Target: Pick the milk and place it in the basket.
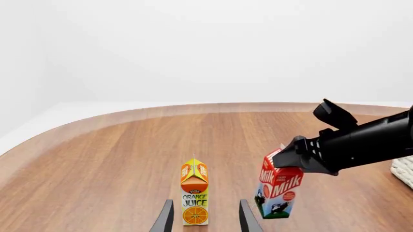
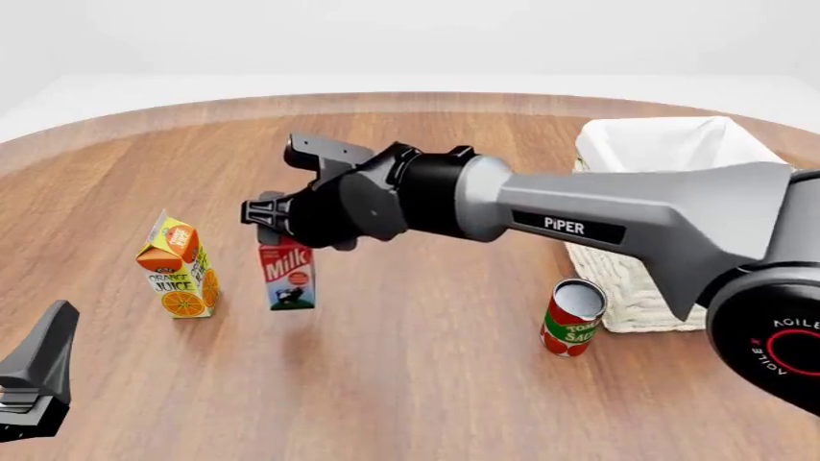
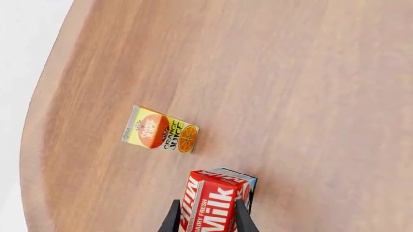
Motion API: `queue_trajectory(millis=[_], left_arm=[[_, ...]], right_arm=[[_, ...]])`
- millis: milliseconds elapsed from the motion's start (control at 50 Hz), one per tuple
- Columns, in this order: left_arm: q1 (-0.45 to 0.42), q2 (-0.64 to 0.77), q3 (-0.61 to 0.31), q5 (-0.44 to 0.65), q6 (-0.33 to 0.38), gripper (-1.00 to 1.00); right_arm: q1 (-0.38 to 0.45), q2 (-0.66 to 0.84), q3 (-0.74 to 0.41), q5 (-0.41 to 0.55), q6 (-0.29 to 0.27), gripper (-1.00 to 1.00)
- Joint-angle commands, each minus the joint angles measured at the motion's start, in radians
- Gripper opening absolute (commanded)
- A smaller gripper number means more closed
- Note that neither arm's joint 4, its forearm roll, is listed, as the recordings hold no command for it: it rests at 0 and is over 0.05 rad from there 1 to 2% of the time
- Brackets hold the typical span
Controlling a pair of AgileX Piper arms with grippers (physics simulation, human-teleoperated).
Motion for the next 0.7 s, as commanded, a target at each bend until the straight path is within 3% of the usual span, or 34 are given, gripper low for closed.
queue_trajectory(millis=[20,700], left_arm=[[0.000,0.000,0.000,0.000,0.000,1.00],[0.000,0.000,0.000,0.000,0.000,1.00]], right_arm=[[-0.007,-0.061,0.012,-0.006,0.004,-1.00],[-0.065,-0.228,0.077,0.021,-0.049,-1.00]])
